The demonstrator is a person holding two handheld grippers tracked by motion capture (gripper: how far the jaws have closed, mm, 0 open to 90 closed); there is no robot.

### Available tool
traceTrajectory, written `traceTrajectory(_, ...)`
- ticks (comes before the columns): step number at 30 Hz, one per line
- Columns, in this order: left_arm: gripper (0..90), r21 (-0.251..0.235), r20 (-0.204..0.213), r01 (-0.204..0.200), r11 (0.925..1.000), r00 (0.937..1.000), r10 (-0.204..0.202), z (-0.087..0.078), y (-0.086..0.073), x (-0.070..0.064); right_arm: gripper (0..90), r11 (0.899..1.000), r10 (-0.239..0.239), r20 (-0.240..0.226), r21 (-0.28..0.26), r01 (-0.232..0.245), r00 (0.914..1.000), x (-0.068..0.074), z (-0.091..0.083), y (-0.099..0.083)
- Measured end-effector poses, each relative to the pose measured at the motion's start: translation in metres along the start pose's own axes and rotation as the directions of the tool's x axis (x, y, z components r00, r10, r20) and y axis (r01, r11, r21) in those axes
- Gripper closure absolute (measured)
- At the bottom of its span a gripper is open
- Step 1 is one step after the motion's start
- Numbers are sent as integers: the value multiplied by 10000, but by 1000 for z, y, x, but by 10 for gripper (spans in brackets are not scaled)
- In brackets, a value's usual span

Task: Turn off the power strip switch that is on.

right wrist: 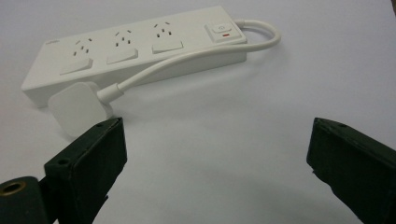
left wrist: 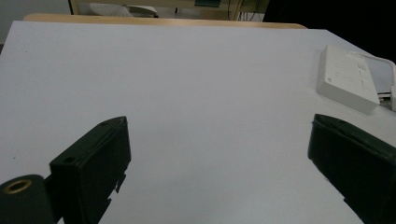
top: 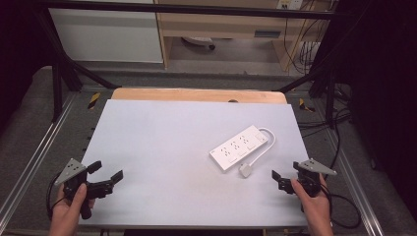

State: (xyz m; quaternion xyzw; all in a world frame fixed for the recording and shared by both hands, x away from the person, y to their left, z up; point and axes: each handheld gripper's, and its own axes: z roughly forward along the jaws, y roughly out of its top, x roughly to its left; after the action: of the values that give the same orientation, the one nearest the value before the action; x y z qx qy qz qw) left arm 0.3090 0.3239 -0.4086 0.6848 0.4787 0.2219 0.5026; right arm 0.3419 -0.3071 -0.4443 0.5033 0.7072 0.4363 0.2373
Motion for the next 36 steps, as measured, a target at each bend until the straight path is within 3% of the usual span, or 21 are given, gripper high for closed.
traceTrajectory(4,58,12,37,26,10000,10000,-26,0,0,0,59,10000,-18,-121,-56,17,9999,2,0,1)
traceTrajectory(13,58,44,77,4,10000,10000,-5,1,0,0,43,9971,-222,-96,-736,214,9997,6,-7,9)
traceTrajectory(16,58,131,98,-30,9999,9999,29,2,0,-1,39,9956,-83,-72,-935,76,9999,7,-9,12)
traceTrajectory(36,57,202,179,-1,9998,9998,-3,1,1,-2,52,9908,-609,124,-1201,620,9981,24,-16,38)
